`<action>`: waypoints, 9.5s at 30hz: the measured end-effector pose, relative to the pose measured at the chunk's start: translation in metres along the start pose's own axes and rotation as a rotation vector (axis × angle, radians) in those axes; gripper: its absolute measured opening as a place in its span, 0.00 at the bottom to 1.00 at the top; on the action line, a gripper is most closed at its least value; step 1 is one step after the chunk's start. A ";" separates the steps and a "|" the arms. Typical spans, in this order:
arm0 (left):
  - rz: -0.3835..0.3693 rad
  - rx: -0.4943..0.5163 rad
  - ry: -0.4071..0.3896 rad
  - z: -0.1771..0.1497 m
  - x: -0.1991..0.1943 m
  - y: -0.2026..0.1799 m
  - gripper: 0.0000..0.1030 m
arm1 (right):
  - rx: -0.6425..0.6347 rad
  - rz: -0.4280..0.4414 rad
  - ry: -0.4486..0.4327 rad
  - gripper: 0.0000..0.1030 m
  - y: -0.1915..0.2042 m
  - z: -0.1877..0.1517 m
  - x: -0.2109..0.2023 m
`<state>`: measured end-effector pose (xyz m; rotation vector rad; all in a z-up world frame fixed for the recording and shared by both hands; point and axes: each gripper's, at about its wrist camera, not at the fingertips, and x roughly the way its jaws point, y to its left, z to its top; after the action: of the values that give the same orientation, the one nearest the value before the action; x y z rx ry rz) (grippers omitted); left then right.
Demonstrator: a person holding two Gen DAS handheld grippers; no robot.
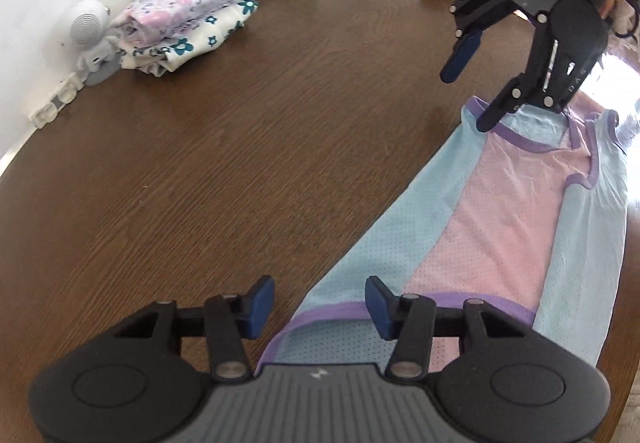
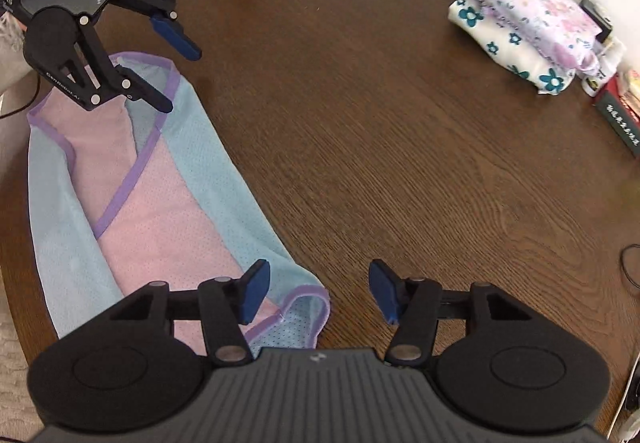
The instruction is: Fold clothes
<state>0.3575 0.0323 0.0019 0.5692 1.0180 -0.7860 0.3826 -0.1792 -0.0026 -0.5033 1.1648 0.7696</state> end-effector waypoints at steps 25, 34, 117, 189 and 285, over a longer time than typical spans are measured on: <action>-0.012 0.259 0.086 0.012 0.008 -0.023 0.00 | -0.123 -0.031 0.056 0.04 0.024 -0.003 0.007; 0.292 0.313 -0.211 -0.034 -0.062 -0.110 0.00 | -0.339 -0.296 -0.135 0.04 0.104 -0.052 -0.044; 0.153 -0.521 -0.315 -0.118 -0.050 -0.096 0.27 | 0.223 -0.196 -0.443 0.34 0.156 -0.147 -0.018; -0.015 -0.188 -0.296 0.029 0.012 -0.232 0.12 | 0.259 -0.398 -0.431 0.13 0.084 -0.283 -0.060; 0.040 -0.216 -0.435 -0.089 -0.058 -0.166 0.28 | 0.443 -0.342 -0.692 0.08 0.202 -0.126 -0.017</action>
<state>0.1616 0.0155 0.0065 0.2166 0.6750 -0.7139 0.1473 -0.1421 -0.0214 -0.0397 0.5471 0.3201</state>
